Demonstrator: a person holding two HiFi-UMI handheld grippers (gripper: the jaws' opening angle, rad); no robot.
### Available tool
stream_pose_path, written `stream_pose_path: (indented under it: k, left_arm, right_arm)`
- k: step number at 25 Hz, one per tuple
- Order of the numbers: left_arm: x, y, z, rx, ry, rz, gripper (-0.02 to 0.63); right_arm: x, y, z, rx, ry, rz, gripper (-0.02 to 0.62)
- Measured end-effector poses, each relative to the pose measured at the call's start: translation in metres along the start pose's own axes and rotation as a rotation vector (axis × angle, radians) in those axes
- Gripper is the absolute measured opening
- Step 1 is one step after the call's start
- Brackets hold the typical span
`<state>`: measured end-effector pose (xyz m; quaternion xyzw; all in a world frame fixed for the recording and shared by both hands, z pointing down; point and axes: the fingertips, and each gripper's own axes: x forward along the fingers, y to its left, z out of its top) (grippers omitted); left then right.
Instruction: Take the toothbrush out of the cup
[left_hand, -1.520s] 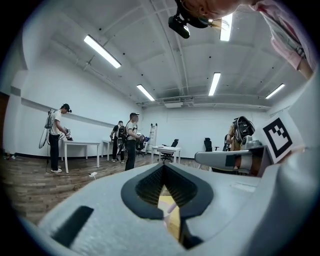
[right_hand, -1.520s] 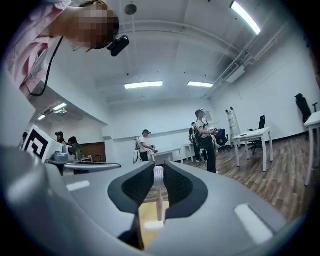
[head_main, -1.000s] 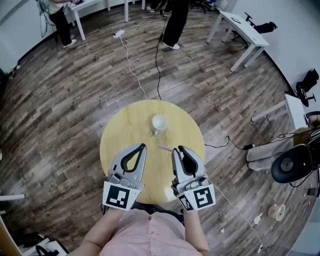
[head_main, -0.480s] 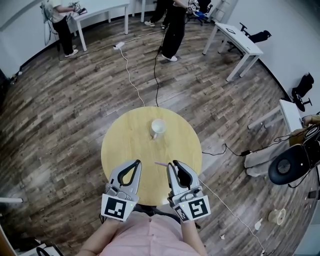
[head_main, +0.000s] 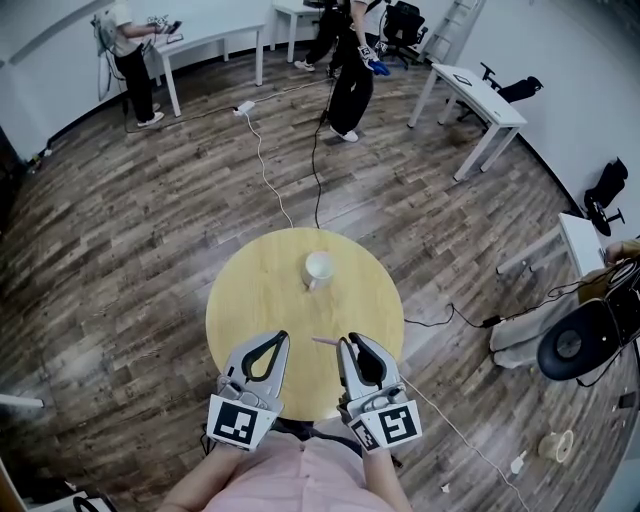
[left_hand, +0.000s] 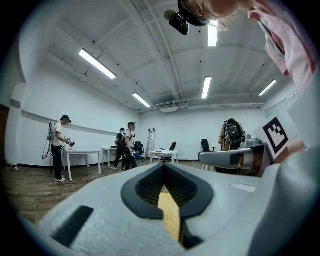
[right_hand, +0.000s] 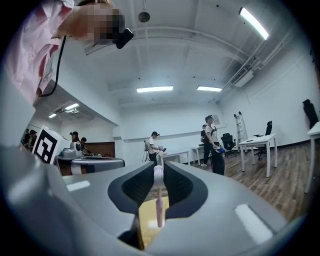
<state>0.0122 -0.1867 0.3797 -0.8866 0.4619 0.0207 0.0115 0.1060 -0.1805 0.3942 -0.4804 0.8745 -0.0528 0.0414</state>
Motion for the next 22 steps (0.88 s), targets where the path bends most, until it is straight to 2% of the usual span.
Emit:
stream_pose_path:
  k: [22]
  left_arm:
    - [0.0032,-0.0054,-0.0030,-0.027,0.018,0.013,-0.005]
  right_arm:
    - [-0.0005,-0.0044,0.0015,0.021,-0.001,0.013,0.064]
